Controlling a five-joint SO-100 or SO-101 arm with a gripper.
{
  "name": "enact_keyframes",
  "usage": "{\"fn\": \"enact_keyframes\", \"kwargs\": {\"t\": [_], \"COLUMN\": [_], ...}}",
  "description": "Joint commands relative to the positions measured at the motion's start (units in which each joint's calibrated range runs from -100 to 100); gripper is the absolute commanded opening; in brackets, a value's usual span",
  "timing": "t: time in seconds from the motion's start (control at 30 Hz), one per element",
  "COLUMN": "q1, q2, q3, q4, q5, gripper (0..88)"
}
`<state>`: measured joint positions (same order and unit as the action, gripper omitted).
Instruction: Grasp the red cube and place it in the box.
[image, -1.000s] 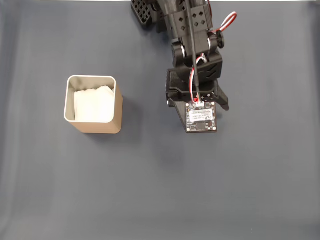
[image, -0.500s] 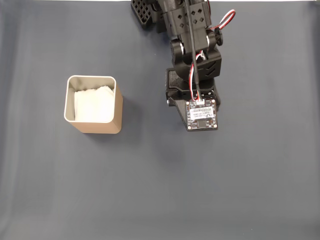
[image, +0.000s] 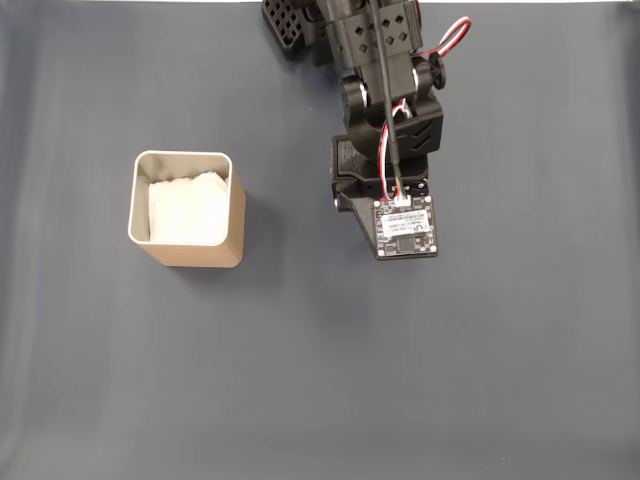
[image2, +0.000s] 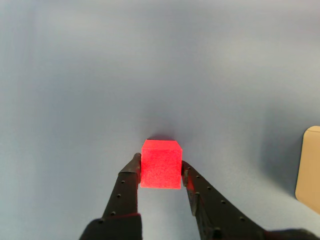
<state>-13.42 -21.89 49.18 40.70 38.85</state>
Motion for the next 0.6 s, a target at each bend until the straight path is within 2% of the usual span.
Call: {"fn": "enact_keyframes", "kwargs": {"t": [0.0,0.3,0.57], "q1": [0.17,0.17,1.17], "q2": [-1.69,-1.69,-6.37], "q3": [-0.59,-0.87,-3.33], "q4": [0.87,2.02,5.88], "q5": [0.44,1.12,3.61], "gripper": [7.0,3.6,2.1]}}
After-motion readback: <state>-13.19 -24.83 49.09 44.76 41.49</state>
